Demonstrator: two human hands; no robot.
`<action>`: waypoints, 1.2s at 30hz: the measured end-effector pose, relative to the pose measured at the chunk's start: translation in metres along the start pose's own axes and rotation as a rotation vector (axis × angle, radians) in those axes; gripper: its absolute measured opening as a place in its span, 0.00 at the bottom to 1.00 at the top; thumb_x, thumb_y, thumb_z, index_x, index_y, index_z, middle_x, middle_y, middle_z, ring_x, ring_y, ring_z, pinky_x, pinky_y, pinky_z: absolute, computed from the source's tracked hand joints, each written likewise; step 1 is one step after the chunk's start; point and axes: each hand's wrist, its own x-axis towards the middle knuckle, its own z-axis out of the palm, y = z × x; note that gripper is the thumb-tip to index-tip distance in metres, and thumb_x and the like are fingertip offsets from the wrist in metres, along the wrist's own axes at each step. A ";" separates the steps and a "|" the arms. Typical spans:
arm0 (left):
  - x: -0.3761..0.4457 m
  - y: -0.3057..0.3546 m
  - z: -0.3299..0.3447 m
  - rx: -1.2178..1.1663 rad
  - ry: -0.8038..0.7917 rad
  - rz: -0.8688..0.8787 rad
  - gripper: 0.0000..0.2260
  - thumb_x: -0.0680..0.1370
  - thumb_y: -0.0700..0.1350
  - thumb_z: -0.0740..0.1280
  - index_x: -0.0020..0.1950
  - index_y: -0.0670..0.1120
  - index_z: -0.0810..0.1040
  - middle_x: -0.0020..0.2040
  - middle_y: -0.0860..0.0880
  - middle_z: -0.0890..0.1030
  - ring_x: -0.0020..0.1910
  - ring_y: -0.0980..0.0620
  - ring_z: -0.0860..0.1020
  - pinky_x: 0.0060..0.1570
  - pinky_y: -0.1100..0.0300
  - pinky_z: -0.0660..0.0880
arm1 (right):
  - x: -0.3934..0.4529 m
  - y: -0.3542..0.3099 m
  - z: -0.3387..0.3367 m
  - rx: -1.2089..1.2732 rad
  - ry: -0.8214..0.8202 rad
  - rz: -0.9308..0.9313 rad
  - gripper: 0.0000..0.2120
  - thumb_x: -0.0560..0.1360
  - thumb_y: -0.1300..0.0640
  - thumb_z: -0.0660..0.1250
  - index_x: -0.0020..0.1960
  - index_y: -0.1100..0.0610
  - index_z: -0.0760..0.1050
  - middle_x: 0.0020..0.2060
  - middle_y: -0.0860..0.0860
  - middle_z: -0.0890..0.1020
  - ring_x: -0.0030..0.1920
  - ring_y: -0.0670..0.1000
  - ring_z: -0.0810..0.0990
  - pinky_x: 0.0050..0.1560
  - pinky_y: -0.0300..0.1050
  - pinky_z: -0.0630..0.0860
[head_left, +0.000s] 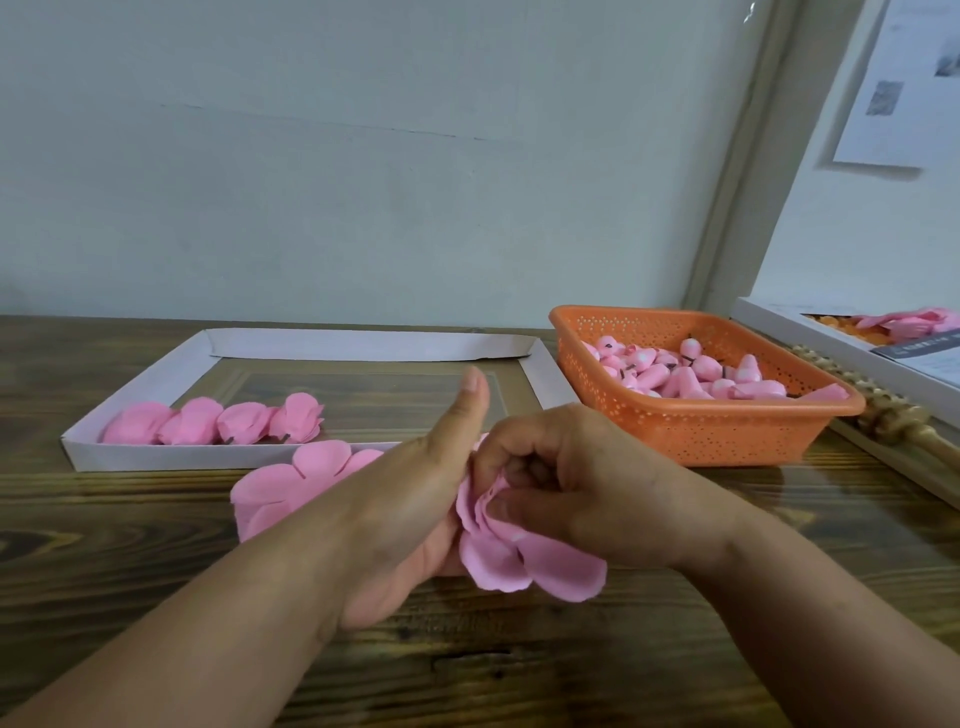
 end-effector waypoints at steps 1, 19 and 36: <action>0.000 0.000 -0.001 0.005 -0.006 -0.007 0.39 0.74 0.69 0.44 0.56 0.40 0.80 0.55 0.40 0.83 0.58 0.46 0.80 0.63 0.50 0.73 | 0.000 0.001 0.001 0.015 0.015 0.011 0.06 0.73 0.67 0.67 0.45 0.58 0.77 0.36 0.61 0.79 0.34 0.59 0.76 0.35 0.52 0.73; -0.005 0.007 0.007 0.077 0.017 0.010 0.34 0.75 0.68 0.44 0.55 0.48 0.81 0.55 0.46 0.83 0.58 0.51 0.80 0.63 0.52 0.72 | -0.005 0.000 0.000 0.050 0.064 0.113 0.03 0.72 0.66 0.69 0.45 0.60 0.77 0.29 0.57 0.76 0.27 0.46 0.70 0.29 0.40 0.67; -0.008 -0.018 -0.011 -0.096 0.285 0.034 0.17 0.68 0.43 0.70 0.55 0.37 0.81 0.55 0.37 0.82 0.60 0.37 0.77 0.65 0.43 0.68 | -0.007 0.014 0.010 0.576 0.259 0.066 0.03 0.72 0.70 0.66 0.42 0.63 0.75 0.27 0.55 0.77 0.24 0.50 0.73 0.26 0.39 0.71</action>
